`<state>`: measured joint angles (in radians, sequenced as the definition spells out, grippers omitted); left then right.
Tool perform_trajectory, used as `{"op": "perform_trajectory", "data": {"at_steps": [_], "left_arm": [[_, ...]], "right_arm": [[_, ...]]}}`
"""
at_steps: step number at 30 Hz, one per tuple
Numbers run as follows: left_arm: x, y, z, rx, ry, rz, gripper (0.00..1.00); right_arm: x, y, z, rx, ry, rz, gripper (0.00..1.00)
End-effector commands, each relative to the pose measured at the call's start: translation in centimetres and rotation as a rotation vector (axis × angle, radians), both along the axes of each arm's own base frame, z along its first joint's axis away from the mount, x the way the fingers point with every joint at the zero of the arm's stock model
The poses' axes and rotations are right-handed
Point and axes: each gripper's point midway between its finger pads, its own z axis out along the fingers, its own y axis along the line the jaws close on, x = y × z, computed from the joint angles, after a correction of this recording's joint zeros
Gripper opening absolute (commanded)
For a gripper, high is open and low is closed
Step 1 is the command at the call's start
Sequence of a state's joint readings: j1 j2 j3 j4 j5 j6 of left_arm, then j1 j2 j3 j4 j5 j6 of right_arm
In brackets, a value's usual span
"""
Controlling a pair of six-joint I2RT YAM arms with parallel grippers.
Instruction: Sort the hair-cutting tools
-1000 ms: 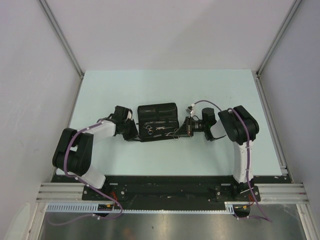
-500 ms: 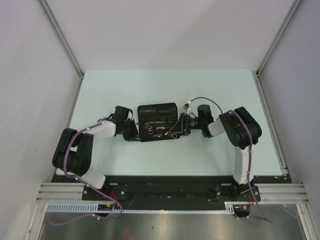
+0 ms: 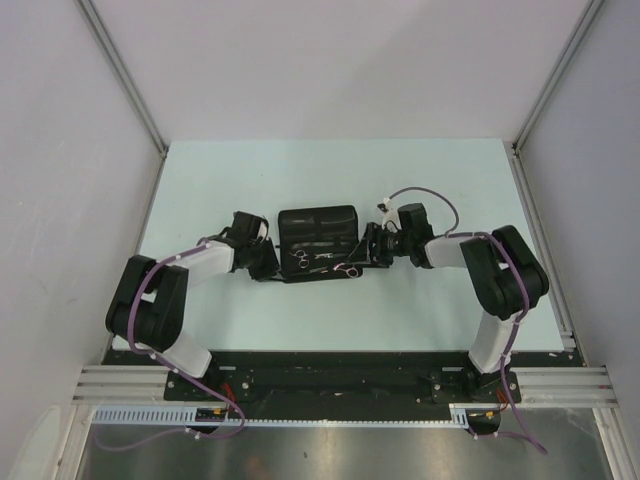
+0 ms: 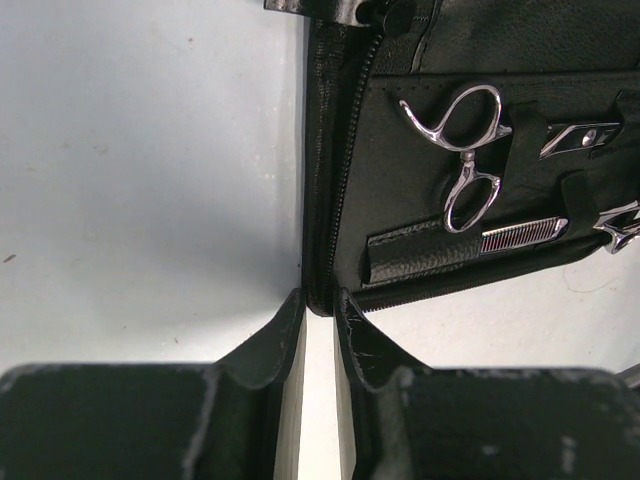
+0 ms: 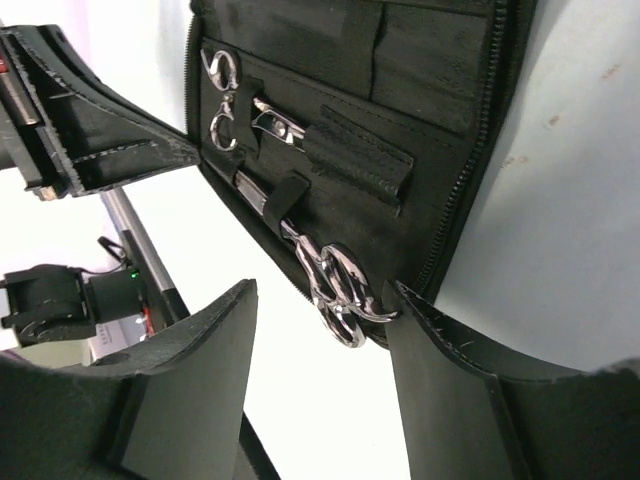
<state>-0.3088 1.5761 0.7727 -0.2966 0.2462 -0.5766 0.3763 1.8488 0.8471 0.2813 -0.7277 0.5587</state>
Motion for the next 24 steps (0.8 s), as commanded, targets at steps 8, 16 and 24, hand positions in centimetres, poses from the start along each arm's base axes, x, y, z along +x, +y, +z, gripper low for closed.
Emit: {"op": "perform_trajectory", "data": {"at_steps": [8, 16, 24], "left_arm": [[-1.6, 0.7, -2.6, 0.079, 0.072, -0.015, 0.19], [-1.6, 0.9, -2.7, 0.09, 0.074, -0.014, 0.19], [-1.4, 1.1, -2.4, 0.102, 0.061, -0.014, 0.19]], "right_arm": [[0.1, -3.5, -2.6, -0.314, -0.009, -0.174, 0.47], [2.4, -5.6, 0.6, -0.41, -0.111, -0.403, 0.59], [-0.2, -1.9, 2.0, -0.421, -0.254, -0.188, 0.5]]}}
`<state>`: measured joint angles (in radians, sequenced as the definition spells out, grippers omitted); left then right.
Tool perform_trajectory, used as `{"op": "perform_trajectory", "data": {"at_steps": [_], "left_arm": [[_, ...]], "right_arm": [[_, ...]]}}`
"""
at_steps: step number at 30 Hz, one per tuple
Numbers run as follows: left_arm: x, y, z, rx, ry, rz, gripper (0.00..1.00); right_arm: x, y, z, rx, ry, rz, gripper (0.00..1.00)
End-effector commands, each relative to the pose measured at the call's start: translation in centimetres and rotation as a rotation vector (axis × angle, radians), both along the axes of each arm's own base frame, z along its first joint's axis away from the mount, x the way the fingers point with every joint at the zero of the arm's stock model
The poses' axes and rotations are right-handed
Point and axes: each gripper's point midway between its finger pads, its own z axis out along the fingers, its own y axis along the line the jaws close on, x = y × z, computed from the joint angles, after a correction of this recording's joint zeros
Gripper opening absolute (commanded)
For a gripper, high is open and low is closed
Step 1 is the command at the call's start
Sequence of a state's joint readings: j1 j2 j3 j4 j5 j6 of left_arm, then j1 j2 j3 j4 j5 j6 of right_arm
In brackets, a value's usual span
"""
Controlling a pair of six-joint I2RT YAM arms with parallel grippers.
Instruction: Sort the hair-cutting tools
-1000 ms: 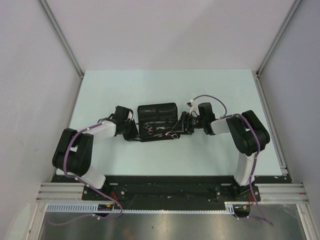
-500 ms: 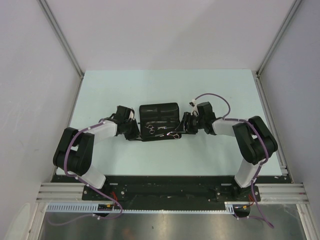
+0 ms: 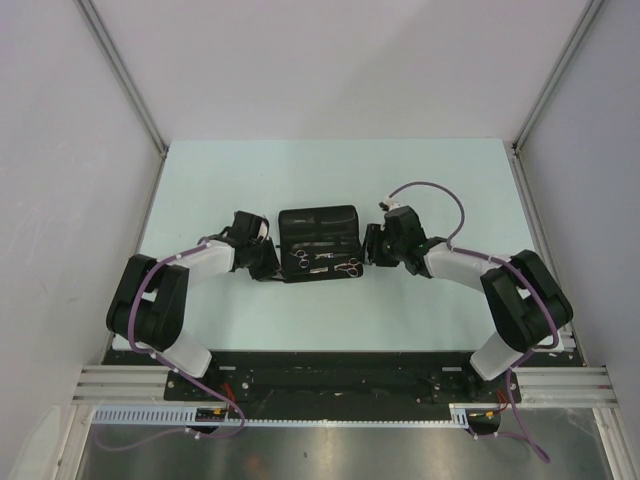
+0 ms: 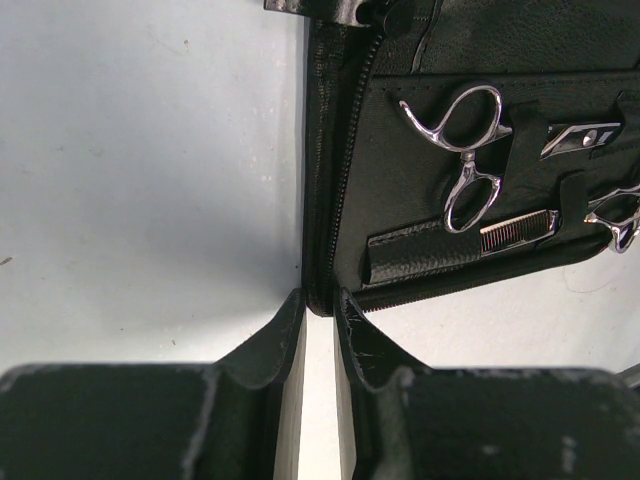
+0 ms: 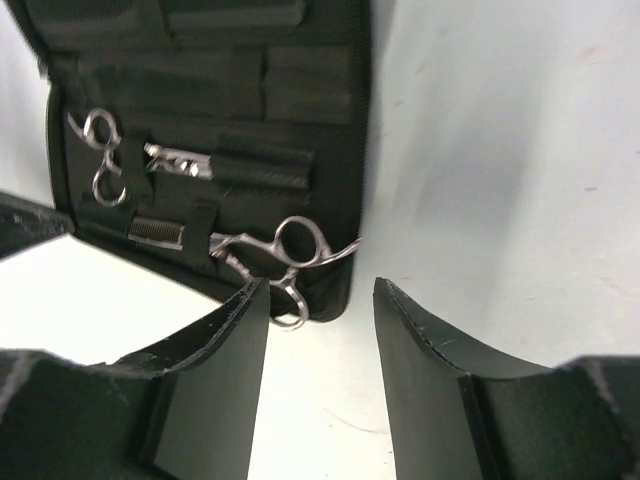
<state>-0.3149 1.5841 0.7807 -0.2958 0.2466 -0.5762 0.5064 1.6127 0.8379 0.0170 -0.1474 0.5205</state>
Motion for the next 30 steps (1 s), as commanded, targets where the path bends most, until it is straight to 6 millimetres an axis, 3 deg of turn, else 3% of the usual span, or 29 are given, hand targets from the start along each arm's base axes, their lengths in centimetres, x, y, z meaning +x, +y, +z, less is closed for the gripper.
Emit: {"op": "perform_trajectory", "data": {"at_steps": [1, 7, 23, 30], "left_arm": [[-1.6, 1.3, -2.4, 0.103, 0.063, -0.007, 0.19], [-1.7, 1.4, -2.6, 0.106, 0.072, -0.008, 0.19], [-1.7, 1.3, -2.6, 0.102, 0.073, -0.009, 0.19], [-1.8, 1.3, -2.7, 0.1, 0.08, -0.013, 0.18]], "right_arm": [[-1.3, 1.6, 0.8, -0.061, -0.074, 0.108, 0.5], [-2.7, 2.4, -0.2, -0.112, -0.054, 0.168, 0.44], [-1.8, 3.6, -1.7, -0.177, -0.048, 0.203, 0.1], [-1.2, 4.7, -1.9, -0.159, -0.046, 0.216, 0.06]]}}
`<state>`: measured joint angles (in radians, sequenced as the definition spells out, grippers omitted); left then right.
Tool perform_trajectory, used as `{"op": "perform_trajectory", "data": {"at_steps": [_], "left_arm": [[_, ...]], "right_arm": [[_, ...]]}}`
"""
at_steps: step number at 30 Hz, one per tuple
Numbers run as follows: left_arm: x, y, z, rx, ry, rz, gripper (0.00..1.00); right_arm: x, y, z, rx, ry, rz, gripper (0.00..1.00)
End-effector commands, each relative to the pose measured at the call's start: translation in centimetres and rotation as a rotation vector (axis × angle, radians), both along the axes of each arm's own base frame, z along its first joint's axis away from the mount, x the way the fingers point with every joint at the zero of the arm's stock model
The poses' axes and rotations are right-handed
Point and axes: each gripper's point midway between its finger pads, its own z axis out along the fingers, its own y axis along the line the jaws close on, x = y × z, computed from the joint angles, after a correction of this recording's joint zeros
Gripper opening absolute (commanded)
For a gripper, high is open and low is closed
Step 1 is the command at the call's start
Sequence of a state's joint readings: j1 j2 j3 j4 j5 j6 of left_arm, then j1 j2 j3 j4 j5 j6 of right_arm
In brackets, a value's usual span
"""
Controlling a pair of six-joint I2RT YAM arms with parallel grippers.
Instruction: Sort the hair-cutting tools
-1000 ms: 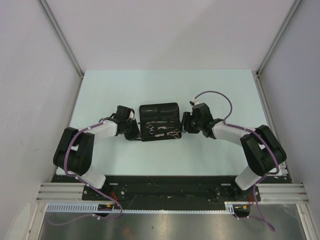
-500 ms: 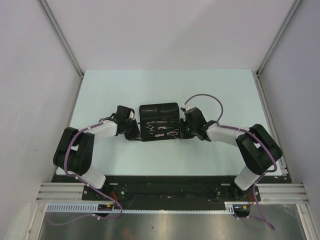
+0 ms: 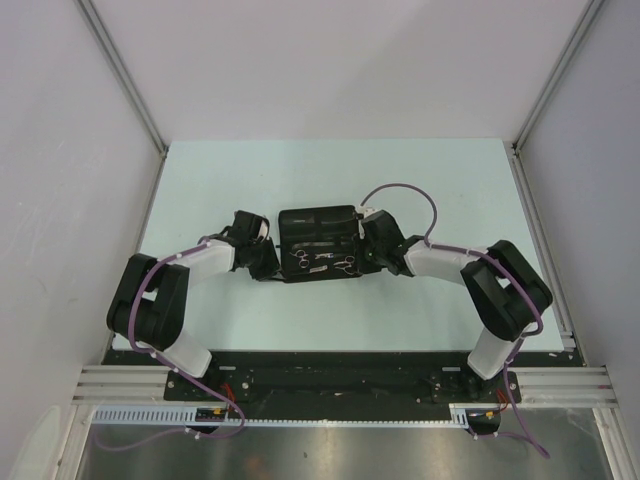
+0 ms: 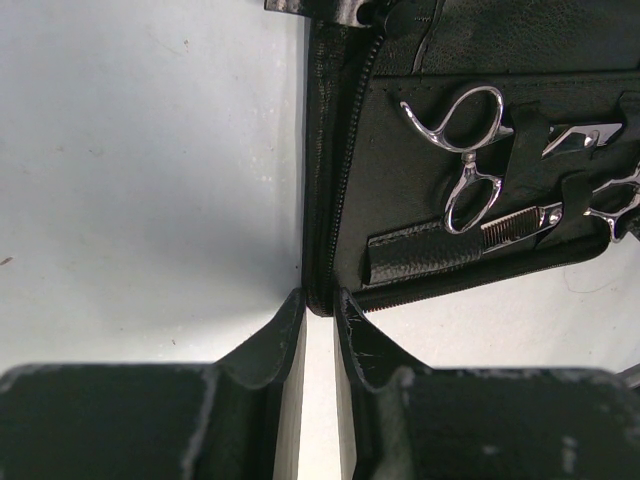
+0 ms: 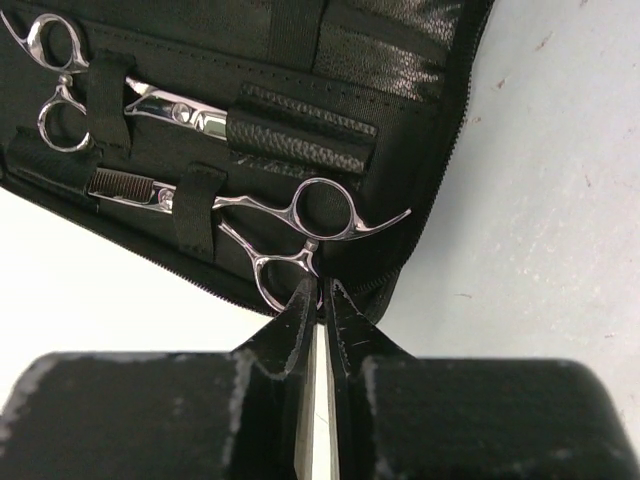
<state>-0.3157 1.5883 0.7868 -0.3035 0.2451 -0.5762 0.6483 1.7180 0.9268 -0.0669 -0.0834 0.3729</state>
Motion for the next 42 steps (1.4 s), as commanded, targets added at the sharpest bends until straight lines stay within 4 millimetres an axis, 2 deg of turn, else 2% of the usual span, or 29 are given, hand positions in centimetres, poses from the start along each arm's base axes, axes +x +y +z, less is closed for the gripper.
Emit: {"op": "perform_trajectory", "data": {"at_steps": [1, 6, 17, 26, 35, 38, 40, 42], "left_arm": [[-1.8, 1.2, -2.6, 0.096, 0.073, -0.015, 0.18], [-1.8, 1.2, -2.6, 0.092, 0.075, -0.017, 0.19], [-1.8, 1.0, -2.6, 0.085, 0.078, -0.02, 0.18], [-1.6, 0.9, -2.3, 0.078, 0.07, -0.02, 0.19], [-1.5, 0.6, -1.9, 0.068, 0.06, -0.024, 0.19], [-1.4, 0.5, -1.7, 0.064, 0.052, -0.026, 0.19], [-1.1, 0.6, -1.5, 0.069, 0.042, -0.022, 0.21], [-0.7, 0.6, -0.8, 0.069, 0.019, -0.023, 0.23]], "right_arm": [[1.1, 1.5, 0.5, 0.013, -0.031, 0.019, 0.06], [1.1, 2.3, 0.6, 0.024, -0.034, 0.053, 0.02], [-0.9, 4.6, 0.8, 0.062, -0.019, 0.181, 0.0], [-0.9, 4.9, 1.3, 0.08, -0.022, 0.183, 0.0], [-1.0, 7.0, 1.2, 0.091, -0.016, 0.215, 0.0], [-0.4, 6.2, 1.3, 0.064, -0.022, 0.163, 0.0], [0.1, 5.3, 1.4, 0.029, -0.029, 0.114, 0.05], [1.2, 3.8, 2.2, -0.003, -0.054, 0.051, 0.11]]}}
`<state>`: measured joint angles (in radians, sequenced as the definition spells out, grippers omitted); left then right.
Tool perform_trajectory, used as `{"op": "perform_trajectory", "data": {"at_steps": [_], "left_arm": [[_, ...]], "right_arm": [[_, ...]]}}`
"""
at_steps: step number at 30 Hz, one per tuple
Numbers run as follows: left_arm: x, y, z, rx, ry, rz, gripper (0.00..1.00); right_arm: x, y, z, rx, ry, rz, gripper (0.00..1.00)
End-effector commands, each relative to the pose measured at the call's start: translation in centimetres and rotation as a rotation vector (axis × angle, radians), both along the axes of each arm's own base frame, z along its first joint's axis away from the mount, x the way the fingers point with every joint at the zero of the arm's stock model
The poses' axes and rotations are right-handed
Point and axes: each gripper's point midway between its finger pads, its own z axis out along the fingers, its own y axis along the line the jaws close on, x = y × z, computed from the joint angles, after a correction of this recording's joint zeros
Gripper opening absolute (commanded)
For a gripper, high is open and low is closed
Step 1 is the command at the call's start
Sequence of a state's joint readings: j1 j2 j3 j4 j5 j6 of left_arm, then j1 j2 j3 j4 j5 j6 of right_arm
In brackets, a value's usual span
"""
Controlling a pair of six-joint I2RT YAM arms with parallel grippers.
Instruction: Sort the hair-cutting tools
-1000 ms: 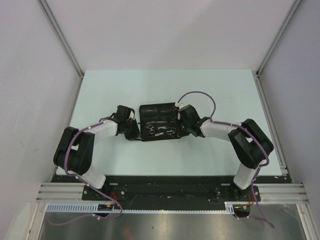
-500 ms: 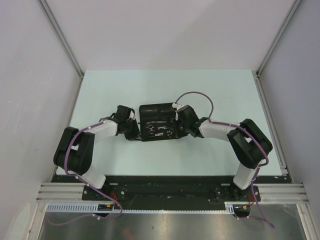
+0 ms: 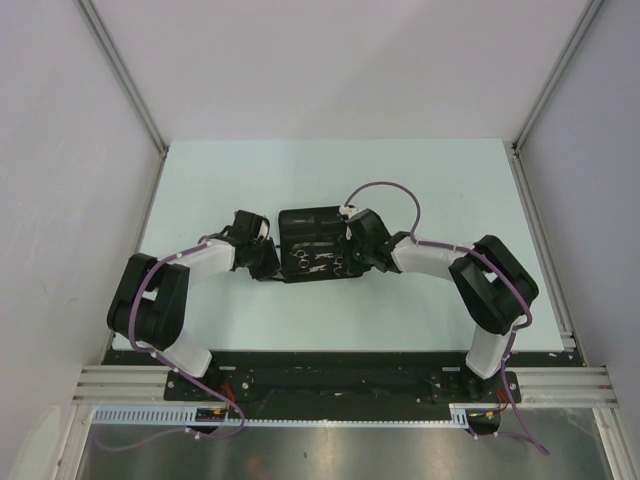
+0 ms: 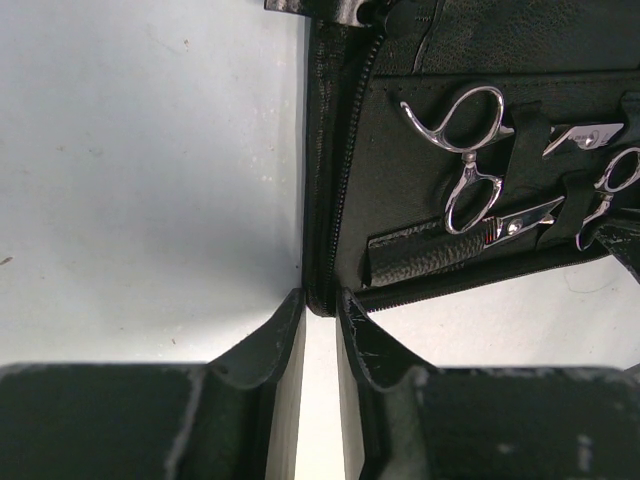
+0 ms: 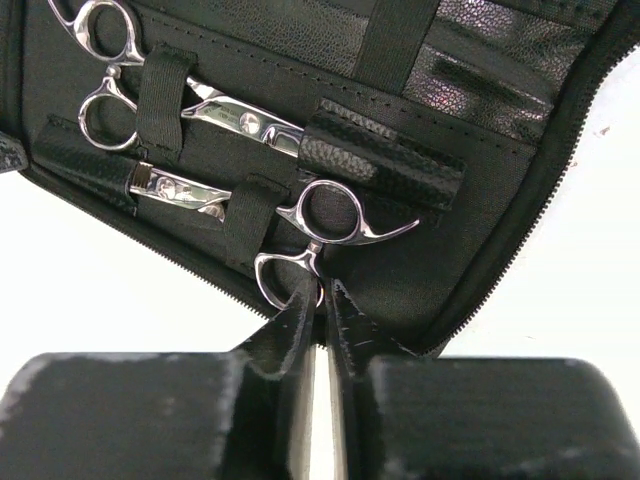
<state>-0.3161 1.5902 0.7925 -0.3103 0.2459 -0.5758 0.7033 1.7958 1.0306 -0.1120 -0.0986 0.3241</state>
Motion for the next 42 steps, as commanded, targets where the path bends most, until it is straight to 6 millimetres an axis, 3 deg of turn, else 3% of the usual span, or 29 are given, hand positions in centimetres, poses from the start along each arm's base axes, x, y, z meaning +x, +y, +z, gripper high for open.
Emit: {"op": "perform_trajectory", "data": {"at_steps": [1, 5, 7, 9, 11, 14, 18, 22, 26, 30, 31, 33, 34, 35, 37, 40, 42], "left_arm": [[-0.6, 0.8, -0.8, 0.082, 0.009, -0.017, 0.25], [0.6, 1.0, 1.3, 0.096, -0.05, -0.008, 0.31], [1.1, 1.3, 2.6, 0.105, -0.088, 0.004, 0.37], [2.1, 1.6, 4.2, 0.118, -0.141, 0.029, 0.39], [3.1, 1.5, 6.5, 0.108, -0.203, 0.046, 0.42], [4.2, 1.5, 9.2, 0.098, -0.277, 0.061, 0.48], [5.3, 2.0, 11.8, 0.112, -0.359, 0.08, 0.54], [6.3, 3.1, 13.6, 0.162, -0.425, 0.102, 0.72], [7.7, 3.6, 15.2, 0.19, -0.475, 0.102, 0.79], [9.9, 3.5, 15.6, 0.203, -0.484, 0.092, 0.81], [10.6, 3.4, 14.5, 0.217, -0.455, 0.086, 0.82], [12.4, 3.0, 15.2, 0.213, -0.47, 0.08, 0.82], [13.3, 2.9, 13.5, 0.231, -0.432, 0.077, 0.82], [14.7, 2.8, 14.4, 0.236, -0.456, 0.086, 0.82], [16.5, 3.2, 13.7, 0.272, -0.451, 0.113, 0.82], [19.7, 4.2, 12.0, 0.35, -0.437, 0.169, 0.81], [21.6, 3.7, 10.6, 0.331, -0.415, 0.157, 0.8]], "right_arm": [[1.9, 0.2, 2.8, 0.022, -0.057, -0.09, 0.23], [3.8, -2.6, 5.8, 0.019, -0.119, -0.21, 0.36], [4.5, -3.4, 8.1, 0.049, -0.167, -0.236, 0.32], [4.7, -3.0, 10.1, 0.086, -0.217, -0.217, 0.3], [4.7, -2.4, 11.0, 0.108, -0.244, -0.192, 0.29], [4.0, 0.0, 11.5, 0.184, -0.233, -0.114, 0.28], [2.8, 2.7, 9.9, 0.196, -0.186, -0.05, 0.2], [1.5, 5.0, 8.2, 0.208, -0.141, -0.008, 0.16], [0.3, 6.3, 5.5, 0.208, -0.058, 0.017, 0.13], [-0.8, 7.5, 4.3, 0.204, -0.037, 0.055, 0.1], [-1.0, 7.6, 4.2, 0.198, -0.037, 0.06, 0.1], [-2.0, 6.9, 3.2, 0.144, -0.008, 0.066, 0.08], [-2.3, 6.8, 3.1, 0.131, -0.007, 0.07, 0.08], [-2.7, 6.3, 2.7, 0.101, 0.0, 0.075, 0.08], [-3.4, 6.1, 2.7, 0.085, 0.0, 0.098, 0.08], [-4.6, 5.3, 2.0, 0.044, 0.032, 0.124, 0.08], [-5.9, 4.3, 1.0, 0.033, 0.074, 0.136, 0.07]]}}
